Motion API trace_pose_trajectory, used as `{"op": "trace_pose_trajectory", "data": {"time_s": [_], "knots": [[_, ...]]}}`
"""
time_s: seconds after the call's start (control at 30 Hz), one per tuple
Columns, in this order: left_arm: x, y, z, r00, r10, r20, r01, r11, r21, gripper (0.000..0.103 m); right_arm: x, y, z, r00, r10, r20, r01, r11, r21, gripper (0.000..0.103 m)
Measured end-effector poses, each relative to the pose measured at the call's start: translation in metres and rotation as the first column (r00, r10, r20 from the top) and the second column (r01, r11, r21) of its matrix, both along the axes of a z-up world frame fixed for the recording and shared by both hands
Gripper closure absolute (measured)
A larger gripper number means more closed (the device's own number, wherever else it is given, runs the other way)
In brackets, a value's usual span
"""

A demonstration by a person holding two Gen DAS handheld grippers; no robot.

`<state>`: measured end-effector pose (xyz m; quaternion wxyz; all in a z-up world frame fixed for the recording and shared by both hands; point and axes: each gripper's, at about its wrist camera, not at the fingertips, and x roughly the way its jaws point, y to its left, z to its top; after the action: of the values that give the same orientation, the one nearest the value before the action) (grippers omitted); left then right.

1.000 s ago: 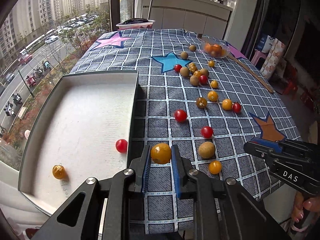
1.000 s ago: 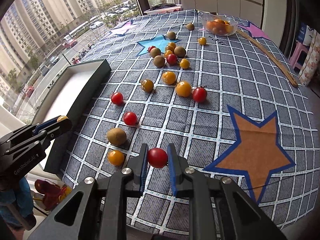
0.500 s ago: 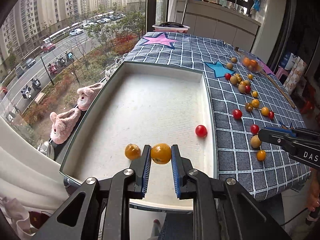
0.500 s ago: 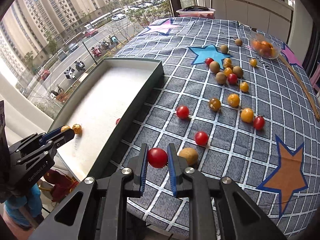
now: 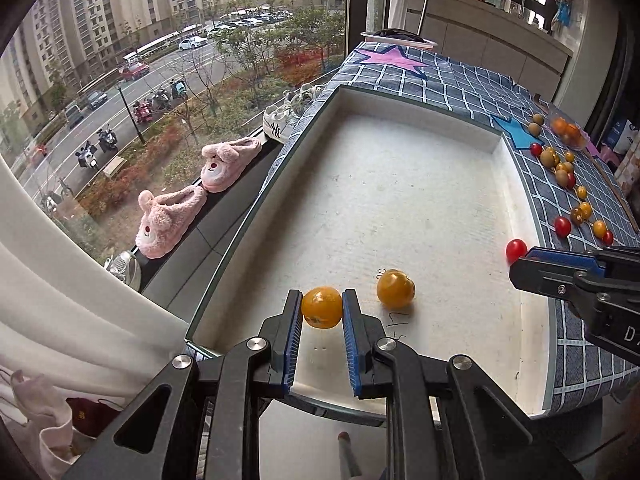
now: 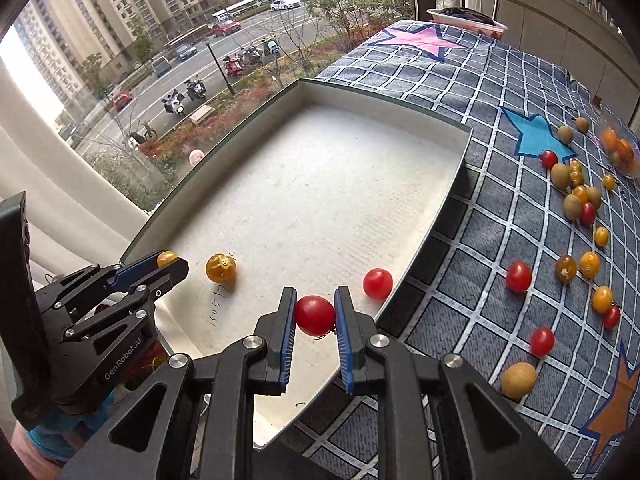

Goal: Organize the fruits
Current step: 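Carry both held tomatoes over the white tray, then open both tools to drop the tomatoes into the white tray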

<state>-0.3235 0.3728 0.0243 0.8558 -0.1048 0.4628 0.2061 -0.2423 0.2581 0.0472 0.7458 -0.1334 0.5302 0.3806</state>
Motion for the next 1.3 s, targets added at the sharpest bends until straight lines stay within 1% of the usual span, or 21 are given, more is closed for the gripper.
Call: {"op": "trace_pose_trajectory", "data": {"time_s": [0.17,0.3,0.47,0.5,0.53,0.57,0.6,0.67,0.73,0.83,0.87,1.03,1.3], "knots": [[0.003,0.002,-0.006,1.0,-0.004,-0.018,0.004,1.0,-0.003,0.082,-0.005,0.013,-0.014,0.999,0.028,-0.017,-0.029,0.999,-0.043,0.082],[0.002,0.003,-0.008,1.0,-0.001,-0.024,0.001,1.0,-0.005,0.082,-0.003,0.016,-0.022,0.999,0.029,-0.034,-0.031,0.998,-0.063,0.081],[0.005,0.002,-0.008,1.0,-0.005,-0.028,0.005,1.0,0.007,0.081,-0.005,0.02,-0.021,0.999,0.032,-0.027,-0.034,0.997,-0.073,0.081],[0.005,0.003,-0.008,1.0,-0.003,-0.031,0.003,1.0,0.008,0.079,-0.004,0.02,-0.02,0.999,0.028,-0.029,-0.03,0.997,-0.074,0.08],[0.006,0.003,-0.008,0.999,0.004,-0.034,-0.003,1.0,0.013,0.061,-0.002,0.019,-0.019,0.999,0.023,-0.028,-0.025,0.997,-0.07,0.079],[0.006,0.003,-0.007,0.999,0.013,-0.035,-0.012,1.0,0.019,0.046,0.002,0.019,-0.017,1.0,0.017,-0.024,-0.018,0.998,-0.063,0.073],[0.004,0.003,-0.006,0.999,0.028,-0.022,-0.027,0.999,0.037,0.027,0.003,0.017,-0.014,1.0,0.011,-0.019,-0.012,0.998,-0.054,0.068],[0.001,0.001,-0.002,1.0,0.026,-0.002,-0.026,0.998,0.054,0.026,0.004,0.013,-0.006,1.0,-0.001,-0.009,0.001,0.999,-0.033,0.05],[0.003,0.0,-0.002,1.0,0.015,-0.009,-0.014,0.999,0.038,0.026,0.006,0.008,0.002,1.0,-0.017,0.001,0.017,1.0,-0.014,0.044],[0.003,-0.003,0.0,1.0,0.01,-0.011,-0.01,0.999,0.037,0.026,0.008,-0.002,0.013,0.999,-0.045,0.01,0.045,0.999,0.014,0.032],[0.003,-0.005,0.001,1.0,0.006,-0.011,-0.006,0.999,0.035,0.026,0.009,-0.007,0.017,0.998,-0.055,0.018,0.054,0.998,0.022,0.03],[0.006,-0.018,0.011,1.0,-0.024,-0.001,0.024,0.999,0.042,0.026,0.015,-0.035,0.026,0.994,-0.104,0.035,0.103,0.994,0.037,0.029],[0.022,-0.054,0.025,0.995,-0.097,0.008,0.096,0.994,0.049,0.026,0.032,-0.09,0.017,0.979,-0.203,0.029,0.202,0.979,0.018,0.029]]}}
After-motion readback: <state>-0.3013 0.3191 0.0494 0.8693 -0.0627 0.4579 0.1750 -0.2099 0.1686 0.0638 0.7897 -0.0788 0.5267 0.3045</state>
